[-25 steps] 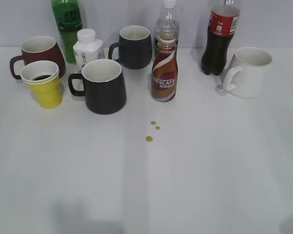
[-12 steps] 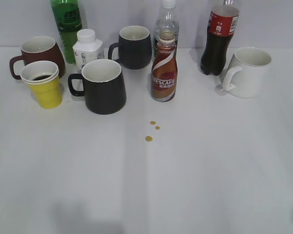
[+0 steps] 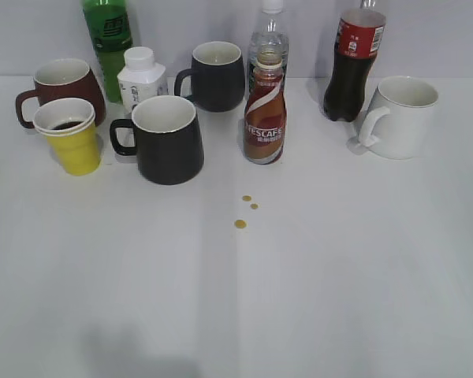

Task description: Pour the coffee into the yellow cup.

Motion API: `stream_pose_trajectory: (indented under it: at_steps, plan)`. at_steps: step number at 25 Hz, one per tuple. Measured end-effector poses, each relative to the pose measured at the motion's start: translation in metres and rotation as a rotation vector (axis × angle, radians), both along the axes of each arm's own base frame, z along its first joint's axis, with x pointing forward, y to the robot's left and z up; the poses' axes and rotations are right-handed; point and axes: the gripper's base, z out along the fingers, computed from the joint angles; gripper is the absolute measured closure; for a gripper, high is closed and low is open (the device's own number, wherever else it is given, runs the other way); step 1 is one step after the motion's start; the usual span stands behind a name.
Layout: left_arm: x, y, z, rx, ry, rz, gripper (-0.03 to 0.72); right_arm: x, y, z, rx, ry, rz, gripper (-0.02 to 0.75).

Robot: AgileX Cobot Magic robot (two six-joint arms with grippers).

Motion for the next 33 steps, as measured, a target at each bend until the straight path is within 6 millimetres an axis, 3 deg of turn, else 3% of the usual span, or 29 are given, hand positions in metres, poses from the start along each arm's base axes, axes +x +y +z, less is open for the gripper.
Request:
stream_pose_trajectory:
  at_steps: [33]
  plan:
    - [0.0000, -0.0006, 0.0000, -0.006, 0.000, -0.004, 0.127, 0.0000, 0.0000, 0.0000, 0.000, 0.000, 0.000, 0.152]
